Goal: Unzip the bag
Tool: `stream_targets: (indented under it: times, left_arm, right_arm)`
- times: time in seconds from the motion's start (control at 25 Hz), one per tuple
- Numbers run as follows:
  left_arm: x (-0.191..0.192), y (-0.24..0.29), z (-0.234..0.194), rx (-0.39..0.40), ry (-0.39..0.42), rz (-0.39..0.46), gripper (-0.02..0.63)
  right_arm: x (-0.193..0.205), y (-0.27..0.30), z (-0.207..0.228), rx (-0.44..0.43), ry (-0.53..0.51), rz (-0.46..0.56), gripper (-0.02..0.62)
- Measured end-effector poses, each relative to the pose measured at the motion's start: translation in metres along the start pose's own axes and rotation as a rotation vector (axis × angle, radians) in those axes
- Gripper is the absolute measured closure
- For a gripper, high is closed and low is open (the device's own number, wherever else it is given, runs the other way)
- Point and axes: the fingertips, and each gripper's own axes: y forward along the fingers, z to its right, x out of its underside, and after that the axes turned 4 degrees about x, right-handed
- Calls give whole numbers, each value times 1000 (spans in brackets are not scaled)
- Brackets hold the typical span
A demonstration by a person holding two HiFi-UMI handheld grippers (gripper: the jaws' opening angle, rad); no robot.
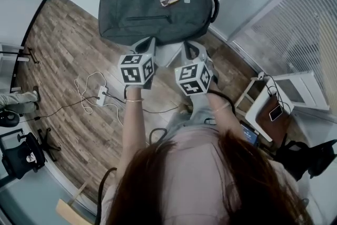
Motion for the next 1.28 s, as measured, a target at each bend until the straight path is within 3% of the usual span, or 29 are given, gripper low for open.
stream_targets:
  times: [1.28]
  left_arm:
    - [1, 4, 1, -107, 44, -22, 601]
  right_arm:
    - [12, 7, 79, -50, -45, 9, 583]
